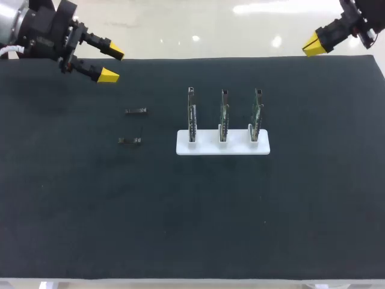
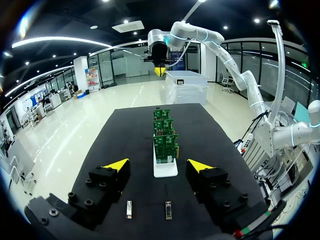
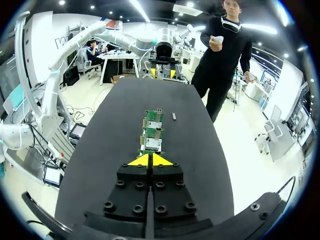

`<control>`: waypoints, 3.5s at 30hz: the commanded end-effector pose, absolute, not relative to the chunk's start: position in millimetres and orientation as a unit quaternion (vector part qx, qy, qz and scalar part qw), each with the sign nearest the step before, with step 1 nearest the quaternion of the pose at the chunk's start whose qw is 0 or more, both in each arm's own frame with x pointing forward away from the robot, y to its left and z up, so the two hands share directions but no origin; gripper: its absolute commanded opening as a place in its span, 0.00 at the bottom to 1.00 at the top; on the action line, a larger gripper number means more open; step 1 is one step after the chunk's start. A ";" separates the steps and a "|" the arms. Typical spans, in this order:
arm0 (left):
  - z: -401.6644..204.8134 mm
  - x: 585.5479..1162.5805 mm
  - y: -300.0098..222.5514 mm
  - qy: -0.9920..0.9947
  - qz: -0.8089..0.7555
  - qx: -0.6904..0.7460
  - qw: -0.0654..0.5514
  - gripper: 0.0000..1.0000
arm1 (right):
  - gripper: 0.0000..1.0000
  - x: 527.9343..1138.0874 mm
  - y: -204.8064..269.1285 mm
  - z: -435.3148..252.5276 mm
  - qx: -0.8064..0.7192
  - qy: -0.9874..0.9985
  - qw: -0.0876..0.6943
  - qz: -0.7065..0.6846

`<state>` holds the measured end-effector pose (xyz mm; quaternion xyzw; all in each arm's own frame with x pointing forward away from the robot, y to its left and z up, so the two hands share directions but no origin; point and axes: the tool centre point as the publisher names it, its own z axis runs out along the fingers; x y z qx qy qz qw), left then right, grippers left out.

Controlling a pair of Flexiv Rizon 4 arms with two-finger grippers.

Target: Pick up the optical module with the left hand, and insert it into the network port with the right hand.

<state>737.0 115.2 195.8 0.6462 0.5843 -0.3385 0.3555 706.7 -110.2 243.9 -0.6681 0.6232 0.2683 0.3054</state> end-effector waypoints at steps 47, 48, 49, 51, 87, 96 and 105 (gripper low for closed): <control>160.8 752.7 148.5 0.644 -0.178 0.719 0.193 1.00 | 1.00 725.6 -107.1 237.3 -0.679 0.605 0.289 0.298; 154.9 754.8 150.7 0.644 -0.163 0.724 0.187 1.00 | 1.00 725.6 -107.1 237.3 -0.679 0.605 0.289 0.298; 149.6 757.3 151.5 0.649 -0.147 0.726 0.173 1.00 | 1.00 725.6 -107.1 237.3 -0.679 0.605 0.289 0.298; 137.0 762.1 153.2 0.654 -0.109 0.734 0.150 1.00 | 1.00 725.6 -107.1 237.3 -0.679 0.605 0.289 0.298; 74.3 752.1 157.8 0.665 0.058 0.744 0.035 1.00 | 1.00 725.6 -107.1 237.3 -0.679 0.605 0.289 0.298; 66.0 749.5 155.9 0.673 0.034 0.739 0.015 1.00 | 1.00 725.6 -107.1 237.3 -0.679 0.605 0.289 0.298; 51.7 750.7 159.0 0.669 0.018 0.743 0.008 1.00 | 1.00 725.6 -107.1 237.3 -0.679 0.605 0.289 0.298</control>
